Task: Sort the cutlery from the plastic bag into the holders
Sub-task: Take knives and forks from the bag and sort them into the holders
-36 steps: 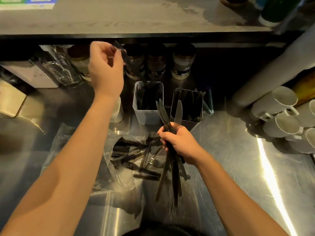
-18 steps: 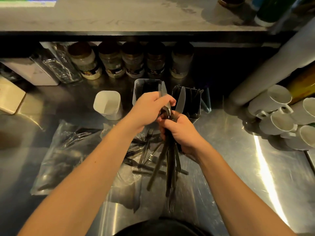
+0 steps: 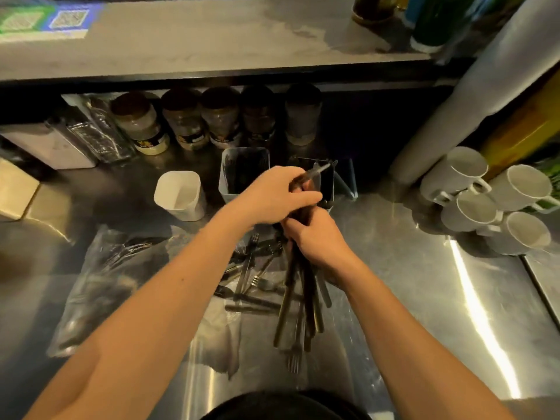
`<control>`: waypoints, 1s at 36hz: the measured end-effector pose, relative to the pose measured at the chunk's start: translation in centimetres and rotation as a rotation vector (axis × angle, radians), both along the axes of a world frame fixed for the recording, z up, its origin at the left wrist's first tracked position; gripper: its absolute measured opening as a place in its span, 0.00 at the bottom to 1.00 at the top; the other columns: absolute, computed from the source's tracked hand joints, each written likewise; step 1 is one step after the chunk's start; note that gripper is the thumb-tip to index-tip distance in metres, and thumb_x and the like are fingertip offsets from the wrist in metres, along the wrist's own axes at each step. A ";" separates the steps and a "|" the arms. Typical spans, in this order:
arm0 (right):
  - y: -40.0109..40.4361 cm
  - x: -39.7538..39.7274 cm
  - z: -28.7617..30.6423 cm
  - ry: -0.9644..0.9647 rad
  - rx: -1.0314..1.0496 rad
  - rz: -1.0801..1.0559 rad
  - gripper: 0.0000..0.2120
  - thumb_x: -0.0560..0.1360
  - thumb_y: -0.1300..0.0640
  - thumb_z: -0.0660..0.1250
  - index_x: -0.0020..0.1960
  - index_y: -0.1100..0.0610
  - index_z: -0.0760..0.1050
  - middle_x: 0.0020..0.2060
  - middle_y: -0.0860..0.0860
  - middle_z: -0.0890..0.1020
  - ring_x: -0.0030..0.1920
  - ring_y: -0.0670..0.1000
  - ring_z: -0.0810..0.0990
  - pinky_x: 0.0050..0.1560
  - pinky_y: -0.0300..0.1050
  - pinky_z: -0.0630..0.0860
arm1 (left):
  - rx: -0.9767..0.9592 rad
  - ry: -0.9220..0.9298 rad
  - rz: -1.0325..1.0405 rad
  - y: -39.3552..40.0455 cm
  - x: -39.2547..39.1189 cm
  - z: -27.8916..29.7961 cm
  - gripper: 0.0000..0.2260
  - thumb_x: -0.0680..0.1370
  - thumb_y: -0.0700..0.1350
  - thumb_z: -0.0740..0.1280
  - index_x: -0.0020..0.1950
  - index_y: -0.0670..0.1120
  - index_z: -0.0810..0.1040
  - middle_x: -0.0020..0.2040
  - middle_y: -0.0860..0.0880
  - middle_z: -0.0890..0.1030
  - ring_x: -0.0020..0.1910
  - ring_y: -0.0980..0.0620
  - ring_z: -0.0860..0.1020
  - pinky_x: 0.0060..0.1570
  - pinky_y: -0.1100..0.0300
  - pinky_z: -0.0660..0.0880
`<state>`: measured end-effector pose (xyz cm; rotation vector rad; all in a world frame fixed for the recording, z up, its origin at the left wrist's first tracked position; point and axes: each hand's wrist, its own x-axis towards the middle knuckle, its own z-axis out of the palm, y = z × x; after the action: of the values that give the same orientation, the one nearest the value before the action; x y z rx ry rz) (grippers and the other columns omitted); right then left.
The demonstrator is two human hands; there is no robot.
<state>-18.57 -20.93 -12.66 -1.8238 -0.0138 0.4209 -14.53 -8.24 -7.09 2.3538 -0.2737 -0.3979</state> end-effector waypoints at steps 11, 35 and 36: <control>-3.4 1.3 -0.8 0.030 0.114 -0.053 0.22 0.64 0.44 0.81 0.43 0.59 0.77 0.33 0.57 0.81 0.33 0.51 0.78 0.39 0.53 0.78 | -0.838 -0.252 0.610 -1.5 4.2 1.1 0.03 0.85 0.44 0.57 0.52 0.50 0.68 0.45 0.51 0.83 0.38 0.56 0.78 0.43 0.60 0.74; -7.7 5.7 0.4 0.281 0.544 -0.616 0.15 0.77 0.51 0.73 0.38 0.54 0.71 0.27 0.48 0.74 0.29 0.49 0.71 0.36 0.48 0.72 | -0.044 0.352 -0.065 -7.1 -2.2 -3.4 0.35 0.75 0.67 0.66 0.77 0.58 0.55 0.62 0.61 0.72 0.58 0.59 0.75 0.56 0.61 0.73; -7.5 5.7 0.7 0.306 0.574 -0.625 0.14 0.77 0.50 0.73 0.40 0.54 0.71 0.28 0.47 0.74 0.29 0.48 0.71 0.36 0.47 0.74 | -0.026 0.361 -0.076 -7.2 -2.8 -3.4 0.33 0.76 0.64 0.66 0.76 0.58 0.55 0.61 0.60 0.74 0.56 0.58 0.77 0.55 0.60 0.75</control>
<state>-12.92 -28.44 -12.00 -1.1051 0.5754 0.2103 -17.36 -15.49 -10.54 2.2006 -0.1944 -0.8377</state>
